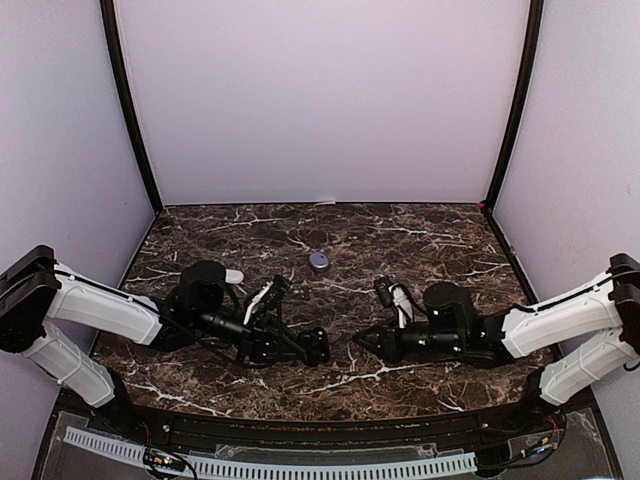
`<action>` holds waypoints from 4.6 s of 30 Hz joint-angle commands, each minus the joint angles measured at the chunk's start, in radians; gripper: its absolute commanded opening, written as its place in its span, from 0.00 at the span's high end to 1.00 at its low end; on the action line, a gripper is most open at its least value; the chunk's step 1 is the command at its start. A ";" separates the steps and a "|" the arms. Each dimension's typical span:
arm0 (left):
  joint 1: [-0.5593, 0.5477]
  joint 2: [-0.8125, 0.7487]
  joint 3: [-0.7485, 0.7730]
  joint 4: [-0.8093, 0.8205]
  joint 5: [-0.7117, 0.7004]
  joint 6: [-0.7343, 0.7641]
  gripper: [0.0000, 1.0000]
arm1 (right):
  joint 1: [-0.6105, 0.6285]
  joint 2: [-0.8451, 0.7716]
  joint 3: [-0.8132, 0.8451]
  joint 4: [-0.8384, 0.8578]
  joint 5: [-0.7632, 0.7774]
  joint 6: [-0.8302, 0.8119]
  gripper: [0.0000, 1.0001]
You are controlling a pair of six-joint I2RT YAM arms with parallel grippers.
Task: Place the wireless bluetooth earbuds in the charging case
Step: Close the charging case with the earbuds, then place the charging case with the earbuds at the center of the board, then move the charging case to the center of the board.
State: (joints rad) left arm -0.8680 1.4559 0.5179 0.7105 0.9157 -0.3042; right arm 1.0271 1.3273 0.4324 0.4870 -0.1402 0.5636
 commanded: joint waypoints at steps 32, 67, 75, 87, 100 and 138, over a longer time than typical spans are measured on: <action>0.037 -0.017 -0.012 0.046 0.021 -0.035 0.94 | 0.077 0.222 0.075 0.557 -0.390 -0.025 1.00; 0.409 -0.460 -0.215 -0.427 -0.718 -0.254 0.95 | -0.317 -0.101 0.094 -0.219 0.487 -0.133 0.14; 0.481 -0.427 -0.236 -0.440 -0.710 -0.305 0.89 | -0.355 0.009 0.166 -0.253 0.496 -0.109 0.02; 0.540 -0.346 -0.256 -0.382 -0.635 -0.322 0.87 | -0.356 -0.015 0.119 -0.087 0.421 -0.257 0.01; 0.543 -0.206 -0.237 -0.320 -0.611 -0.314 0.87 | -0.355 0.020 0.068 -0.019 0.409 -0.265 0.01; 0.543 -0.383 -0.152 -0.435 -0.600 -0.187 0.06 | -0.301 0.381 0.447 -0.316 0.143 -0.326 0.01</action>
State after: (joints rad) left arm -0.3290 1.0832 0.3889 0.2012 0.2451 -0.5220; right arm 0.6933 1.6329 0.7719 0.2771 0.0544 0.2687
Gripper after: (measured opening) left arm 0.944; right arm 0.993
